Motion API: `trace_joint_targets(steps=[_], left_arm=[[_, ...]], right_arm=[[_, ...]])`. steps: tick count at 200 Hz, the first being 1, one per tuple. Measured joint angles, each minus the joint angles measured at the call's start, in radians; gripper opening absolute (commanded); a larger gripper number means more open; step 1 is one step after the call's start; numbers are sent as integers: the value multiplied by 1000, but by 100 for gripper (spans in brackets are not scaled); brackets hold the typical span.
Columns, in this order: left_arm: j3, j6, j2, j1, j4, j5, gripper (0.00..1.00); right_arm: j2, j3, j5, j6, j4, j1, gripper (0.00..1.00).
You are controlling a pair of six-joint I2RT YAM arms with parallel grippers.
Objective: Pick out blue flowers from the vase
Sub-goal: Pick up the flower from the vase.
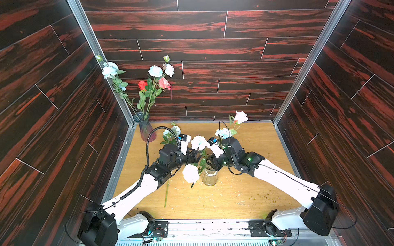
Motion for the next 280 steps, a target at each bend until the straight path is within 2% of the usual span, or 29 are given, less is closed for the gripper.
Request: trace_joint_targets(steps=[24,40,102,144,196,241,280], left_arm=[[0,0,0,-1,0,0,68],[0,1,0,-2,-1,-1,68],[0,8,-8,-3,-23,-28,69],[25,39,-79,-3,-97,-71,76],[285,122,-117,-3,-233,-103,81],[600,230,-36,-3,-386,-40,81],[677,303,-10,3,-486,34,81]], right_arm=[[5,0,5,2,-1,0,9],[4,0,11,3,-3,0,5],[-32,14,51,4,-38,0,2],[-43,159,93,-12,-105,0,1],[-35,469,139,-42,-191,0,0],[58,796,109,-57,-261,-1,0],[137,945,47,-68,-311,-4,0]])
